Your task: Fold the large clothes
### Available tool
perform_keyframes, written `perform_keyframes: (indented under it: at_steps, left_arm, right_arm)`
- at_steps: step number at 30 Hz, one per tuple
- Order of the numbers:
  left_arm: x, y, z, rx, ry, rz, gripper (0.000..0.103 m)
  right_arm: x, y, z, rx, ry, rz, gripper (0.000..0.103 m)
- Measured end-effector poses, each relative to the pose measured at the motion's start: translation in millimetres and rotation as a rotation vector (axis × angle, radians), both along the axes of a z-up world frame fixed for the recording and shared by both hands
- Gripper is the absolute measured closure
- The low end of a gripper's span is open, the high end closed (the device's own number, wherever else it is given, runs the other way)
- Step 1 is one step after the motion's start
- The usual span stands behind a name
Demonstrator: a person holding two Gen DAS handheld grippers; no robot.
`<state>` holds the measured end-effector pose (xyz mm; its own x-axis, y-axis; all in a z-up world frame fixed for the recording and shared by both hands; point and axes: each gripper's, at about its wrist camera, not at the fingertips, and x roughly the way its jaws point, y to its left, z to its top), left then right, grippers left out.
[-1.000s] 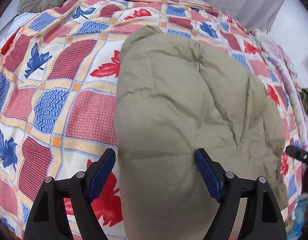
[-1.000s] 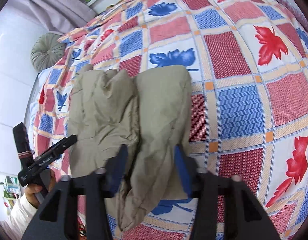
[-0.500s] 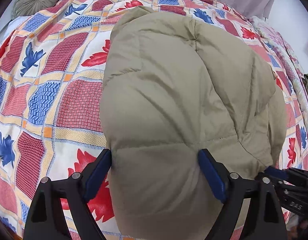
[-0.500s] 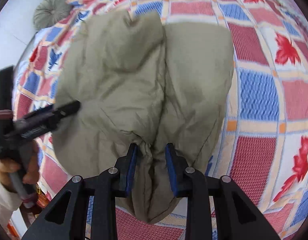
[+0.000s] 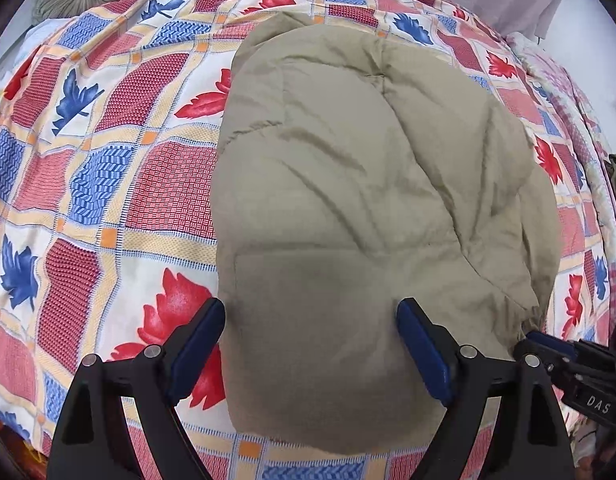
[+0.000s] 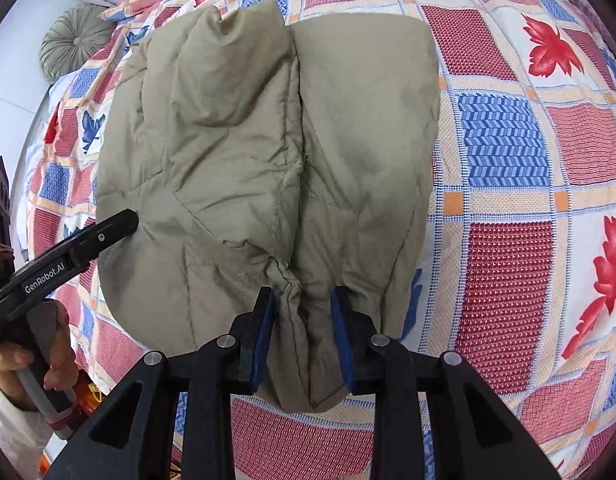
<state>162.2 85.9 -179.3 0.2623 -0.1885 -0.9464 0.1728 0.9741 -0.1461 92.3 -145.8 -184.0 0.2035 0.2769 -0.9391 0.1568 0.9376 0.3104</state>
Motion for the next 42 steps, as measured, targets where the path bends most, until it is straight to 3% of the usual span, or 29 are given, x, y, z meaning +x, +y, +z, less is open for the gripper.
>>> perform_keyframes:
  at_steps: [8,14,15,16,22,25,27,29,36,38,42]
  left_arm:
    - [-34.6,3.5,36.1,0.049,0.024,-0.036,0.014]
    - [-69.2,11.7,70.4,0.022,0.017,-0.017,0.014]
    - [-73.6,13.2,75.5,0.011,0.020,-0.011,0.012]
    - [-78.1,14.6,80.9,0.007,0.023,-0.005,0.000]
    - [-100.8,16.5,115.9,0.052,-0.015,-0.005,0.000]
    - [-108.8,15.3,136.3,0.068,-0.046,-0.009,0.000]
    - [-113.2,14.6,151.4,0.075,-0.073,-0.001,0.000]
    - [-116.2,13.7,163.5,0.073,-0.100,0.005,0.000]
    - [-120.4,14.7,199.8,0.073,-0.166,0.039,0.000]
    - [-122.1,16.5,207.4,0.069,-0.179,0.052,0.000]
    - [-125.3,22.1,223.2,0.080,-0.217,0.063,0.000]
  right_arm:
    - [-20.3,-4.3,31.0,-0.003,0.015,-0.034,0.070]
    - [-44.9,-4.4,60.2,0.000,0.013,-0.059,0.063]
    - [-47.6,-3.7,64.2,-0.002,0.013,-0.061,0.063]
    - [-51.1,-3.3,69.0,-0.003,0.013,-0.062,0.063]
    - [-66.5,-1.4,99.3,-0.031,-0.003,-0.048,0.062]
    - [-71.9,2.0,117.5,-0.056,-0.024,-0.042,0.051]
    - [-74.9,5.6,134.0,-0.098,-0.058,-0.034,0.032]
    - [-76.4,10.4,149.0,-0.132,-0.090,-0.029,0.021]
    - [-80.2,24.6,195.7,-0.243,-0.198,-0.030,0.011]
    - [-82.5,26.8,206.8,-0.253,-0.234,-0.039,0.000]
    - [-86.6,28.4,221.4,-0.270,-0.277,-0.064,0.000]
